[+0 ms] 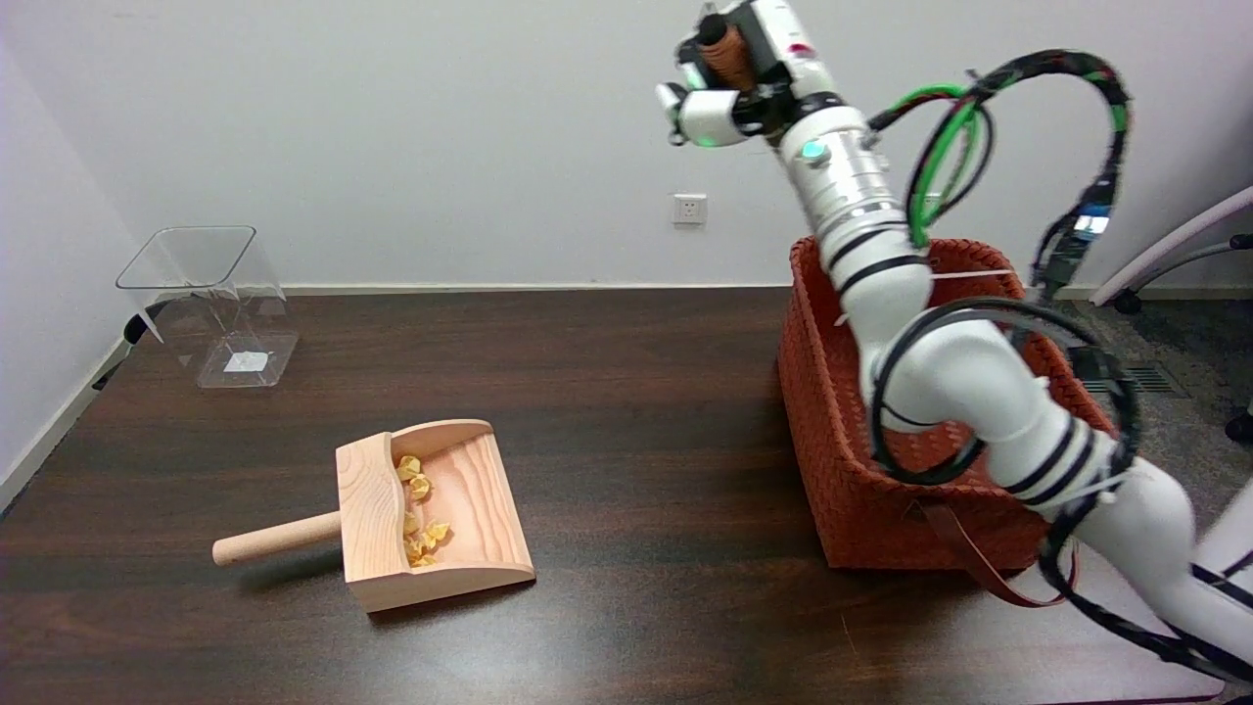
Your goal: Place the broom in the basket.
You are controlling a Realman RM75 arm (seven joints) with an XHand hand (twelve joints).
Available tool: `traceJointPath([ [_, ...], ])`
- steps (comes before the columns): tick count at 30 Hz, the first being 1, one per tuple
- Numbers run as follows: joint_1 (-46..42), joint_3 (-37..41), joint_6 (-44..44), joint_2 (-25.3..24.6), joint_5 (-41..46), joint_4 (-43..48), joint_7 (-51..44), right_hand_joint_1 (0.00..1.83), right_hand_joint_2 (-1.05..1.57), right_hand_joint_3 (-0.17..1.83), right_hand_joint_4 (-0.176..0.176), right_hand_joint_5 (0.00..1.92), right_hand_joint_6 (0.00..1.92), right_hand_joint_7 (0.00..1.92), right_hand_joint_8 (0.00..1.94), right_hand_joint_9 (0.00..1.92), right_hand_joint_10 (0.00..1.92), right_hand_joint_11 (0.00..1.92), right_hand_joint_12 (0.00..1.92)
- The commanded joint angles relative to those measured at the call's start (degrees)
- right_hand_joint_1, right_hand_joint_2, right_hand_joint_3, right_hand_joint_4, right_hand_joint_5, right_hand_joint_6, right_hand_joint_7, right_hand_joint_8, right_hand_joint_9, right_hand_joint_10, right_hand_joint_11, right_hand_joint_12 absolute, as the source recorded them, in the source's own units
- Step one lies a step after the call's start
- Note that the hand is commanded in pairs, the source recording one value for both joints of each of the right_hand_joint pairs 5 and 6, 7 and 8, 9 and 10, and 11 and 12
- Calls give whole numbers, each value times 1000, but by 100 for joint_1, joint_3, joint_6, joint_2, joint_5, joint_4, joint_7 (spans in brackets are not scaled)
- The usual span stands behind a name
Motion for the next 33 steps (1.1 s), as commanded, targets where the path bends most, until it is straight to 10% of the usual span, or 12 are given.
traceJointPath([
  [1, -1256, 1464, 82, 940, 395, -569, -44, 1435, 950, 664, 0, 1920, 1920, 1920, 1920, 1920, 1920, 1920, 1920],
  [33, -2014, 742, 546, 675, 614, 26, 1802, 1416, 998, 633, 0, 1920, 1920, 1920, 1920, 1920, 1920, 1920, 1920],
])
